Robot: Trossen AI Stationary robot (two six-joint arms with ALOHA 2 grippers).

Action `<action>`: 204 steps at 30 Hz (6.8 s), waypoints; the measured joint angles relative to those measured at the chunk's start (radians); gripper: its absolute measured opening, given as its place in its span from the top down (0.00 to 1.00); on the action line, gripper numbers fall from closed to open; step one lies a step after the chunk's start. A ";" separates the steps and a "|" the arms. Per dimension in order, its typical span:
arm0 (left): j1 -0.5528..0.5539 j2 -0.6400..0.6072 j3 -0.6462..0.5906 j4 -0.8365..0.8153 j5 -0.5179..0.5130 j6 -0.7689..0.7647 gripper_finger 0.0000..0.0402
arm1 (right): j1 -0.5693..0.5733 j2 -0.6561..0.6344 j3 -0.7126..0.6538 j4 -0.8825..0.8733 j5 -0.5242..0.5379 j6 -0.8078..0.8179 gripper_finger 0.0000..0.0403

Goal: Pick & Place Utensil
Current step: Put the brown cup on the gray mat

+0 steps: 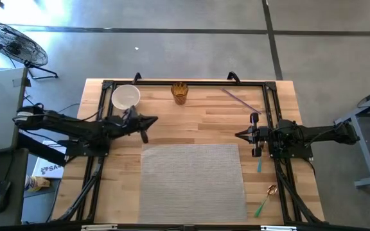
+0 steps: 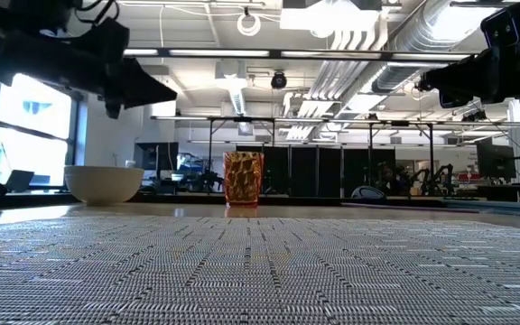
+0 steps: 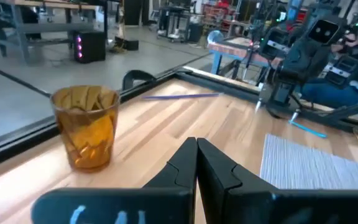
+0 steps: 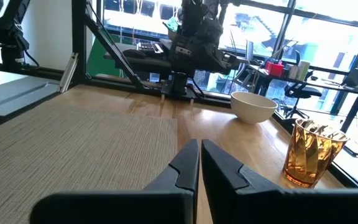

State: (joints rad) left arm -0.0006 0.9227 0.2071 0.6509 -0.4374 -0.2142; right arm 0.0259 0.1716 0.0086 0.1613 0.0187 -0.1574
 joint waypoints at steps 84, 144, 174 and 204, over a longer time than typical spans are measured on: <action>0.383 0.989 0.581 -0.004 -0.031 -0.104 0.06 | 0.000 0.000 0.000 0.000 0.000 0.000 0.97; 0.491 1.120 0.584 0.334 0.406 0.260 0.06 | 0.000 0.000 0.000 0.000 0.000 0.000 0.97; 0.484 1.129 0.587 0.395 0.429 0.324 0.16 | 0.000 0.000 0.000 0.000 0.000 0.000 0.97; 0.471 1.127 0.563 0.389 0.465 0.272 0.17 | 0.000 0.000 0.000 0.000 0.000 0.000 0.97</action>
State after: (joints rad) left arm 0.4702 2.0499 0.7696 1.0401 0.0275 0.0577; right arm 0.0259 0.1717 0.0086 0.1612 0.0187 -0.1575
